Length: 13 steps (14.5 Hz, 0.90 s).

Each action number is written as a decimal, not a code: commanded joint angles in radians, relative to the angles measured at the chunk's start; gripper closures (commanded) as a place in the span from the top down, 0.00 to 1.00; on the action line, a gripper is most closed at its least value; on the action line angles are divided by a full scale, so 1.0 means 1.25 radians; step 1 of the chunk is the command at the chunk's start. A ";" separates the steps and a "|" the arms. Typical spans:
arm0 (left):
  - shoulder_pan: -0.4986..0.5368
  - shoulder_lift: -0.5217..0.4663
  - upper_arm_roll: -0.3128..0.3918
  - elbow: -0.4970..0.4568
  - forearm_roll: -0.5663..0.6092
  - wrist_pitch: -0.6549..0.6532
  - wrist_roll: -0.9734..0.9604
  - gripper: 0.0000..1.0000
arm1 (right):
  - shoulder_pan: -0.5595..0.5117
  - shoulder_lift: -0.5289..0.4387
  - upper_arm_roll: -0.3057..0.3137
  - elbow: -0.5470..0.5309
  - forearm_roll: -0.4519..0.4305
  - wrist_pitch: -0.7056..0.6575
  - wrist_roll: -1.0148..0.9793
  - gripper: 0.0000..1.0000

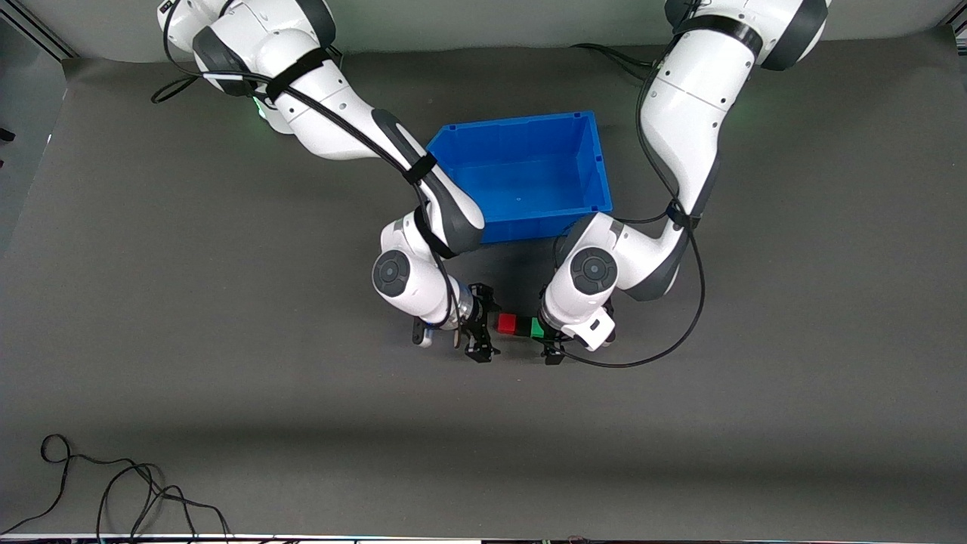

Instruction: Attach green and red cubes to black cube

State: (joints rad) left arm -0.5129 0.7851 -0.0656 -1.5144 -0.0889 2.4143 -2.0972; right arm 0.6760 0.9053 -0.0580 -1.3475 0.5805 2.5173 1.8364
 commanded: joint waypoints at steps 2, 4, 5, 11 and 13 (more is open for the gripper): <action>0.065 -0.111 0.002 -0.002 0.002 -0.156 0.132 1.00 | 0.003 -0.086 -0.054 -0.006 -0.087 -0.117 0.010 1.00; 0.105 -0.153 0.006 -0.017 0.007 -0.242 0.291 1.00 | 0.000 -0.141 -0.076 -0.007 -0.160 -0.198 0.006 1.00; 0.138 -0.173 0.007 -0.025 0.007 -0.279 0.358 1.00 | 0.000 -0.169 -0.088 -0.007 -0.186 -0.241 -0.009 1.00; 0.275 -0.330 0.011 -0.160 0.079 -0.339 0.782 1.00 | 0.004 -0.344 -0.221 -0.011 -0.220 -0.580 -0.353 1.00; 0.335 -0.397 0.011 -0.219 0.098 -0.334 0.994 1.00 | 0.005 -0.396 -0.259 -0.017 -0.271 -0.648 -0.492 1.00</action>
State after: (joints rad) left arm -0.1442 0.4200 -0.0457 -1.6513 0.0108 1.9780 -1.0736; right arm 0.6704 0.4877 -0.3442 -1.3282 0.3040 1.7712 1.3694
